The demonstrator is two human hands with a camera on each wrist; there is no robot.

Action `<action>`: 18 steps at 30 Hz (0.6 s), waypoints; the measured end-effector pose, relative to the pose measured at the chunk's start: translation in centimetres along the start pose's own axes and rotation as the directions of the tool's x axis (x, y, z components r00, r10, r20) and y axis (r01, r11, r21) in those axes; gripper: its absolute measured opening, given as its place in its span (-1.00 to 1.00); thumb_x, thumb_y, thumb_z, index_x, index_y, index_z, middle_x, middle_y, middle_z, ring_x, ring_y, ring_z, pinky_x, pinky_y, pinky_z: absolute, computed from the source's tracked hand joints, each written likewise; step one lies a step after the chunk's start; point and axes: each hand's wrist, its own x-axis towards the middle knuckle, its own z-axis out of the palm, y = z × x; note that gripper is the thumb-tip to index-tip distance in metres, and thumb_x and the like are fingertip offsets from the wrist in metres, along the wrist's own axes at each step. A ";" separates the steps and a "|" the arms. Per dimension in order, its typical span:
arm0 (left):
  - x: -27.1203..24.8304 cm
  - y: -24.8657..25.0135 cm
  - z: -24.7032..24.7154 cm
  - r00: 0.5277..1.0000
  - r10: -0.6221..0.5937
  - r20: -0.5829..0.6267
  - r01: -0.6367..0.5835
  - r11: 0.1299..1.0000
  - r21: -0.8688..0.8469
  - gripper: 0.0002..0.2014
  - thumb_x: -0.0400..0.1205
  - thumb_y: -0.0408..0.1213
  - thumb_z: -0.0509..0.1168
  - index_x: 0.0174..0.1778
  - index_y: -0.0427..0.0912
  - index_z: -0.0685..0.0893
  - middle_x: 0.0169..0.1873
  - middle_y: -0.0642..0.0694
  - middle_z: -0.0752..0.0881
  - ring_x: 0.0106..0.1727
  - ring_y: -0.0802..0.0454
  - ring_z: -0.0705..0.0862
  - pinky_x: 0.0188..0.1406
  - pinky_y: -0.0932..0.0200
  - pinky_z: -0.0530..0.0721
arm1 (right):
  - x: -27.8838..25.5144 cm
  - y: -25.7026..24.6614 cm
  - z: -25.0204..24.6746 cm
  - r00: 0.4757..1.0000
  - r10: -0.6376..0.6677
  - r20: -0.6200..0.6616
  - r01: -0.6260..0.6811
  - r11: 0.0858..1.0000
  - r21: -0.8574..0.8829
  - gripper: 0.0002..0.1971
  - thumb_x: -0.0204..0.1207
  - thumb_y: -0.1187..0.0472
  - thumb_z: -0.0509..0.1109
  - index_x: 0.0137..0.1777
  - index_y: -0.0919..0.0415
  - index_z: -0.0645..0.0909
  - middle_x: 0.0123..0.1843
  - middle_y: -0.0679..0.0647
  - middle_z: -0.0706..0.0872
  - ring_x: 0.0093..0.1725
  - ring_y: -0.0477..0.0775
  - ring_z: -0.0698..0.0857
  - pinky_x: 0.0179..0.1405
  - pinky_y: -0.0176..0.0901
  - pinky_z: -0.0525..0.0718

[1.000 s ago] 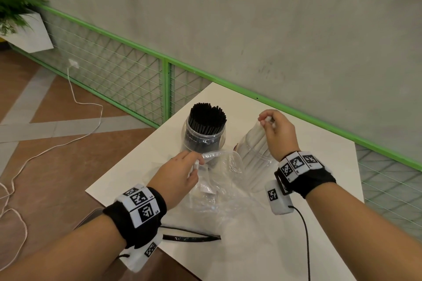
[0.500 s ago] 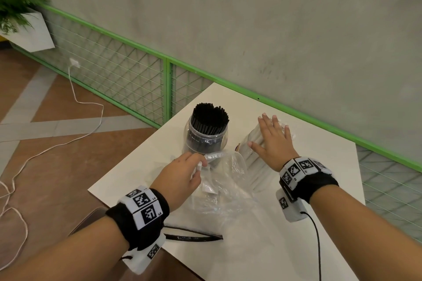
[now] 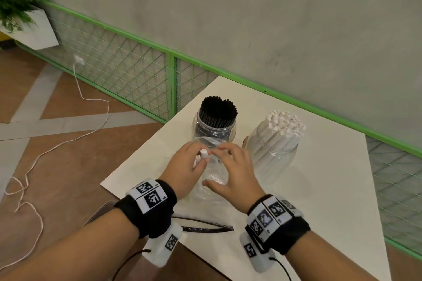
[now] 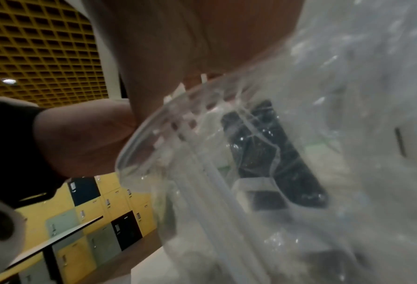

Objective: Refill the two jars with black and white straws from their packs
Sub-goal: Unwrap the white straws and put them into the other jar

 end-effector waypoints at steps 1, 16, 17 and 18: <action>-0.1 0.0 0.0 1.000 -0.002 0.008 0.002 0.999 -0.040 -0.79 0.63 -0.08 0.20 0.10 -0.06 0.60 0.00 0.06 0.59 0.07 0.23 0.52 0.00 0.43 0.39 | 0.2 -0.3 0.5 0.999 0.036 0.029 -0.036 0.999 0.004 -0.20 0.23 -0.41 0.35 0.48 -0.11 0.42 0.42 -0.09 0.42 0.39 0.05 0.31 0.43 -0.02 0.36; -1.8 -1.7 -1.9 0.979 0.004 0.206 -0.077 0.934 0.350 -0.17 0.30 0.43 0.13 0.52 0.30 0.16 0.59 0.11 0.06 0.63 0.03 -0.09 0.57 -0.12 0.02 | 1.5 0.4 2.5 0.904 0.427 0.026 -0.382 0.778 0.499 -0.83 0.27 0.03 0.52 -0.17 -0.03 0.64 -0.18 0.06 0.71 -0.02 0.20 0.70 0.03 0.17 0.68; -1.9 -2.4 -1.8 0.966 -0.058 0.250 -0.059 0.898 0.436 -0.13 0.26 0.49 0.12 0.52 0.34 0.13 0.62 0.10 -0.05 0.64 -0.01 -0.21 0.58 -0.17 -0.05 | 1.4 0.6 2.1 0.907 0.420 0.039 -0.366 0.739 0.566 -0.89 0.36 0.16 0.53 -0.17 0.01 0.66 -0.21 0.08 0.74 -0.10 0.11 0.74 -0.04 0.09 0.72; -2.0 -3.0 -1.5 0.950 -0.120 0.287 -0.041 0.866 0.498 -0.10 0.24 0.52 0.13 0.52 0.36 0.10 0.63 0.09 -0.14 0.64 -0.04 -0.27 0.59 -0.21 -0.09 | 1.4 0.7 1.5 0.910 0.412 0.051 -0.354 0.704 0.615 -0.92 0.44 0.25 0.52 -0.13 0.10 0.68 -0.22 0.05 0.75 -0.16 -0.05 0.75 -0.09 -0.09 0.72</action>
